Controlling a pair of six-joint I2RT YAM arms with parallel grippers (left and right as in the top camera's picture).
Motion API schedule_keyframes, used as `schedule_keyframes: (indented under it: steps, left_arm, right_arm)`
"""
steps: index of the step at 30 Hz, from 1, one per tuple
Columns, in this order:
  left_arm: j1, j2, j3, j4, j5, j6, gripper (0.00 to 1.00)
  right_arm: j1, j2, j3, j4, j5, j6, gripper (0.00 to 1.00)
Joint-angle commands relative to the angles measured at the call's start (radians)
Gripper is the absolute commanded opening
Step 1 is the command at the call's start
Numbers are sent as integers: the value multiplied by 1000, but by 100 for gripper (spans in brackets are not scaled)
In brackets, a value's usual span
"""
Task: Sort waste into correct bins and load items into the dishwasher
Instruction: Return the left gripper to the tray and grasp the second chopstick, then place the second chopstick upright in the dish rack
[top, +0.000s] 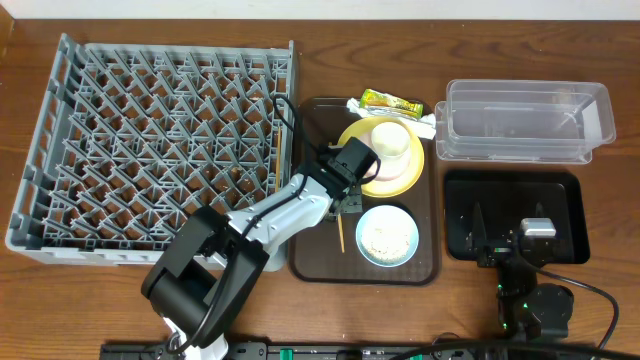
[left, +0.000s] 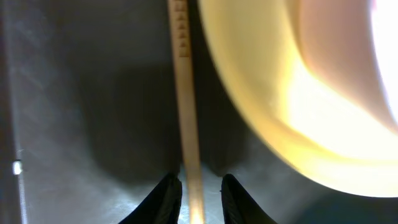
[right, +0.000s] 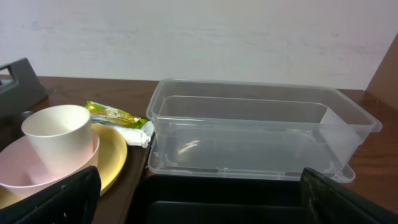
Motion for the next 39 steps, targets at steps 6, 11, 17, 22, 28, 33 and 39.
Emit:
schedule_keyframes:
  steps: [6, 11, 17, 22, 28, 33, 39]
  left_arm:
    - [-20, 12, -25, 14, -128, -14, 24]
    - [-21, 12, -27, 16, -128, -14, 22]
    - [-21, 12, -45, 27, -128, -24, 19]
    - [-21, 12, -66, 46, -127, -32, 19]
    - [-20, 10, -64, 46, -128, -30, 8]
    - [4, -76, -37, 34, -128, 28, 7]
    - [65, -320, -18, 24, -136, 113, 7]
  right_arm:
    - [-1, -5, -2, -4, -5, 7, 99]
    - [-1, -5, -2, -4, -4, 7, 99]
    - [-1, -5, -2, -4, -4, 7, 99]
    - [-1, -5, -2, -4, -4, 7, 99]
    - [-1, -5, -2, -4, -4, 7, 99]
    - [-1, -5, -2, -4, -5, 7, 99]
    - [-1, -5, -2, -4, -4, 7, 99]
